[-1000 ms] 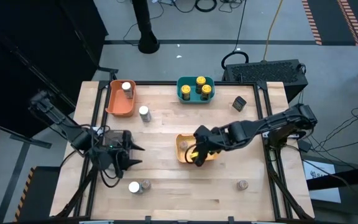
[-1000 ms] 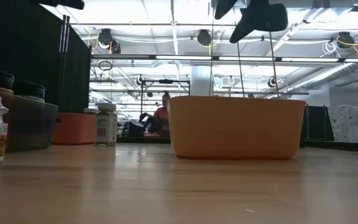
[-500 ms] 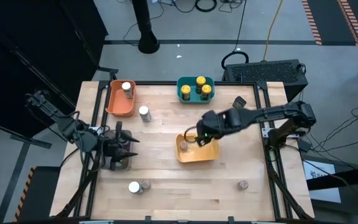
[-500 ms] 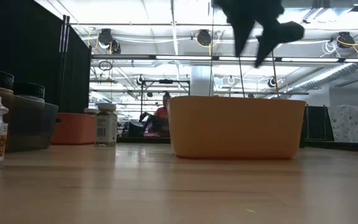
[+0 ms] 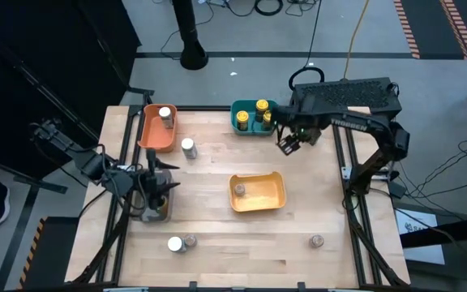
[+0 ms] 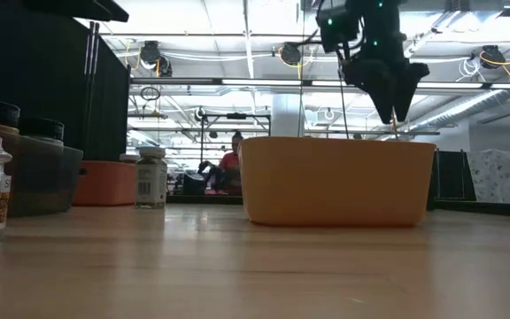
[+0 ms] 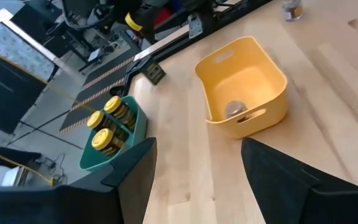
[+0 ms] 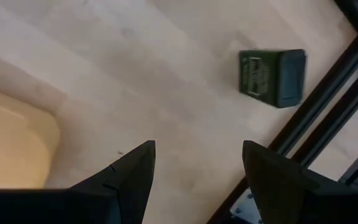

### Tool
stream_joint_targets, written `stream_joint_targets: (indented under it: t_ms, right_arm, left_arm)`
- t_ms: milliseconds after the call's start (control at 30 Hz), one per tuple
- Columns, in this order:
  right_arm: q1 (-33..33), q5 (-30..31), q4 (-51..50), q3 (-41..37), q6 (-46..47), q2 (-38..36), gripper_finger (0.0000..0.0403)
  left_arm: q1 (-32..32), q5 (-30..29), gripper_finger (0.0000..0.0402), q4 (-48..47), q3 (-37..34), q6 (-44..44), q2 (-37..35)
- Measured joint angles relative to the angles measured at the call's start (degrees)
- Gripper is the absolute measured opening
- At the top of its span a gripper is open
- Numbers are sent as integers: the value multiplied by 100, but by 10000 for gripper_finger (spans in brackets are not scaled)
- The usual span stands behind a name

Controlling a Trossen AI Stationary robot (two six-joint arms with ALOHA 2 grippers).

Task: Sort spices by type
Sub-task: Put the top white spice bottle into the orange bin

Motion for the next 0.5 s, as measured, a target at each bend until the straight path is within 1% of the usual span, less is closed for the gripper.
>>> stream_joint_targets:
  t_ms: [100, 233, 367, 500]
  right_arm:
    - [-368, -61, 49, 0, -401, 0, 226]
    - [-615, -145, 105, 0, -998, 2, 226]
    - [-630, -150, 103, 0, -1430, 2, 226]
    - [-469, -201, 101, 0, -1327, 4, 226]
  left_arm:
    - [38, -152, 242, -57, 1, -31, 0]
    - [80, -246, 242, -106, 0, -295, 0]
    - [96, -245, 242, -117, 1, -416, 0]
    - [96, -239, 242, -6, 0, -207, 1]
